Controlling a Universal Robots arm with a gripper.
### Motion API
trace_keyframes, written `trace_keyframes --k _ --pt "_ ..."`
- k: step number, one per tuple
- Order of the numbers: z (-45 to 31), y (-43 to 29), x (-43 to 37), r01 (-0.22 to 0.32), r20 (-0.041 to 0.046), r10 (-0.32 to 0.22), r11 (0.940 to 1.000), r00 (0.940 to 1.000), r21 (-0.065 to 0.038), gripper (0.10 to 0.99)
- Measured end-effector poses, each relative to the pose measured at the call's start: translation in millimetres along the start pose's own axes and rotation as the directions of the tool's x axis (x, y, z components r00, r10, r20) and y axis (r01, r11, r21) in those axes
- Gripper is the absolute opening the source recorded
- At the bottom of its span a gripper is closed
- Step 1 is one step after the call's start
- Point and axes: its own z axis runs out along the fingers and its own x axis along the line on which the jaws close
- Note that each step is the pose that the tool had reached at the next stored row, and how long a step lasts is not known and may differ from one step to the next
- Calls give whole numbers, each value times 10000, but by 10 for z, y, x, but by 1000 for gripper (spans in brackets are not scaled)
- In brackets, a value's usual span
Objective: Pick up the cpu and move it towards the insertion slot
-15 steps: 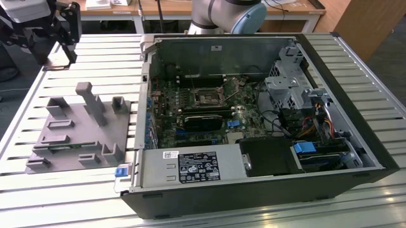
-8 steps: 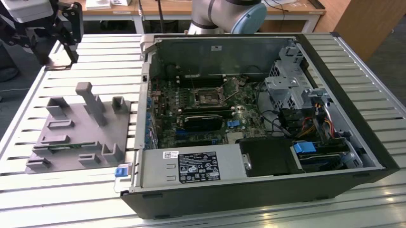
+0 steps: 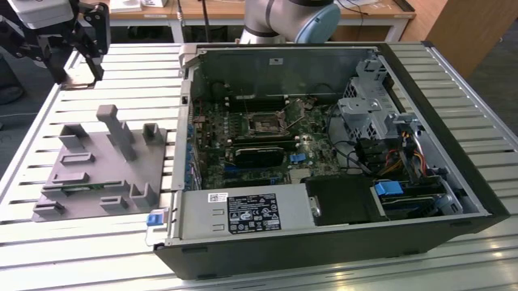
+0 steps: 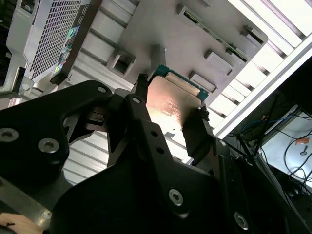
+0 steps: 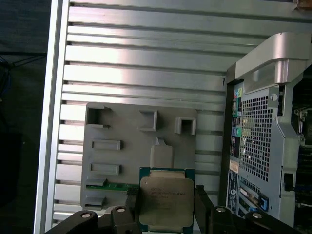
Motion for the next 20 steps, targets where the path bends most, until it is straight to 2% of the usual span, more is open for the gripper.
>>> trace_keyframes --k 20 --pt "-1 -6 -120 0 -11 0 10000 10000 -1 541"
